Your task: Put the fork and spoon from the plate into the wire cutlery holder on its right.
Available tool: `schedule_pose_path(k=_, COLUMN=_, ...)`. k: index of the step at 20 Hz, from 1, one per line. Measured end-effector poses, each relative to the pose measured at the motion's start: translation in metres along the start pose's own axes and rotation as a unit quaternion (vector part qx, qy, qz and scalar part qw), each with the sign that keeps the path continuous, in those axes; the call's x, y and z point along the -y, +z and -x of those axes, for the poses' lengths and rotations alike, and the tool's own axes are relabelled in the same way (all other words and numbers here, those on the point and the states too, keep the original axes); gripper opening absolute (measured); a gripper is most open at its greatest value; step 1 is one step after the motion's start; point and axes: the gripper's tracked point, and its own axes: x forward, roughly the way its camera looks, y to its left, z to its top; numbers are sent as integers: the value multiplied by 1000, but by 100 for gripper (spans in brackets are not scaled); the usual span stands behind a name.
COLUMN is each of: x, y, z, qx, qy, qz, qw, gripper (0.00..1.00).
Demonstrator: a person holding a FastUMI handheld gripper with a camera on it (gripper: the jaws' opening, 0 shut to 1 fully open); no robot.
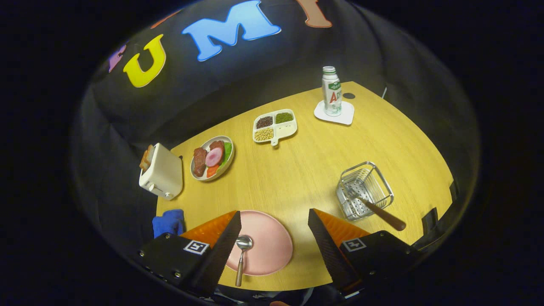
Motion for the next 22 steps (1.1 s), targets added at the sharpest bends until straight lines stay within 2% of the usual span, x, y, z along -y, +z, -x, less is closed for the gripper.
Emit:
schedule_pose_path(k=8, x=-62, y=-81, z=-37, qx=-91, qy=22, qz=70, qw=993, gripper=98)
schedule_pose_path(k=12, x=-62, y=-120, z=-56, qx=-141, qy=8, qz=83, qw=987, gripper=98)
schedule_pose_path(k=19, x=-55, y=-167, z=-76, qx=-209, qy=-7, qz=65, qw=976, gripper=97)
schedule_pose_path(k=20, x=-55, y=-174, z=-76, qx=-219, qy=-7, qz=62, qw=974, gripper=85)
schedule_pose_path(k=22, x=-53, y=-182, z=-76, qx=-235, qy=-13, qz=72, qw=969, gripper=80)
